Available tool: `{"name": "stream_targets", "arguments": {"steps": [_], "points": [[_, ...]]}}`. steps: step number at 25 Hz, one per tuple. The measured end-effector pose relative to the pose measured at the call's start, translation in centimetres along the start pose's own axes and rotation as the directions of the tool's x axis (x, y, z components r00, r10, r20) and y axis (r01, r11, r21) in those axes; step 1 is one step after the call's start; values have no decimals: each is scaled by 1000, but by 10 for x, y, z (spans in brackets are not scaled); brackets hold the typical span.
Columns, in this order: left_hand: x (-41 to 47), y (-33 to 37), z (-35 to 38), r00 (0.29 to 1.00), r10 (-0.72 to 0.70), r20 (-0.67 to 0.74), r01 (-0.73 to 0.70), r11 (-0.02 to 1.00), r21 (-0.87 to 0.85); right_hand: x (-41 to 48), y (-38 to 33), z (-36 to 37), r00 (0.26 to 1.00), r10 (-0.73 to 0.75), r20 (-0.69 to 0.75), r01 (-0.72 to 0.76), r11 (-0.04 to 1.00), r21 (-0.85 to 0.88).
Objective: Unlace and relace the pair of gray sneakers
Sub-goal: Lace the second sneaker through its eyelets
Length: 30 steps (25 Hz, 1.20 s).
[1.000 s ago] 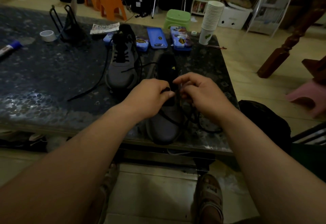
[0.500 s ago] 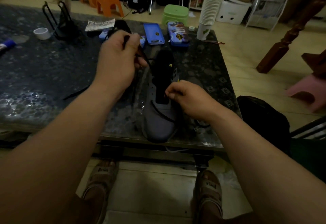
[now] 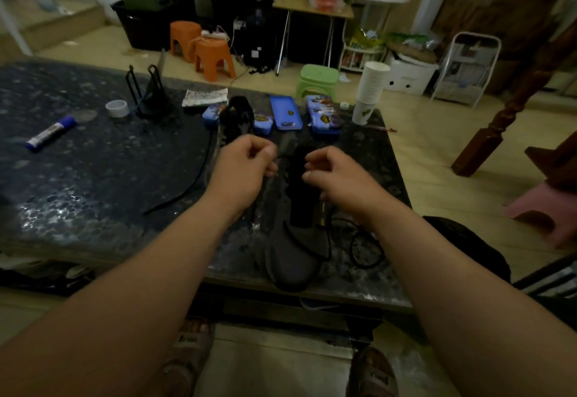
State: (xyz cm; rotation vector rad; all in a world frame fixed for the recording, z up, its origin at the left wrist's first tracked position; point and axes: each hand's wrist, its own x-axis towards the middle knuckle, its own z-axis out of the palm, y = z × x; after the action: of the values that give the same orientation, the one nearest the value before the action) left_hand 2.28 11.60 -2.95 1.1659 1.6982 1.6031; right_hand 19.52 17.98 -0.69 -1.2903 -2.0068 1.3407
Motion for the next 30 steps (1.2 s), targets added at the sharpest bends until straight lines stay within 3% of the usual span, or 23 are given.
{"name": "stream_targets", "arguments": {"steps": [2,5,8,10,11,14,17,21,25,28,30], "points": [[4,1,0,999,-9,51,6,999,43,10,2,5,999,36,30,-32,991,-132],[8,-6,0,992,-124,-2,124,990,65,16,0,7,985,42,-169,-98,937,-337],[-5,-30,12,960,-273,62,253,940,229,11,-2,20,993,-1,-120,-81,734,-674],[-11,-40,21,949,-297,109,260,928,268,11,-2,35,997,49,-60,-78,611,-787],[-12,-42,24,953,-288,99,254,931,261,14,-2,39,996,70,-48,-81,598,-797],[-18,-42,22,950,-300,86,265,921,284,23,-3,42,990,126,-56,-131,734,-667],[-23,-45,18,938,-317,143,262,914,309,23,-9,36,973,153,-175,-221,840,-495],[-27,-46,20,937,-318,147,260,912,317,47,-27,30,953,111,-280,-267,741,-616],[-30,-46,17,925,-344,164,274,899,341,89,-44,34,945,290,-151,-320,723,-612],[-27,-40,18,911,-359,201,268,889,371,99,-41,27,919,364,-149,-393,822,-413],[-25,-34,18,923,-336,188,246,890,383,90,-38,20,936,320,-145,-344,920,-190]]}}
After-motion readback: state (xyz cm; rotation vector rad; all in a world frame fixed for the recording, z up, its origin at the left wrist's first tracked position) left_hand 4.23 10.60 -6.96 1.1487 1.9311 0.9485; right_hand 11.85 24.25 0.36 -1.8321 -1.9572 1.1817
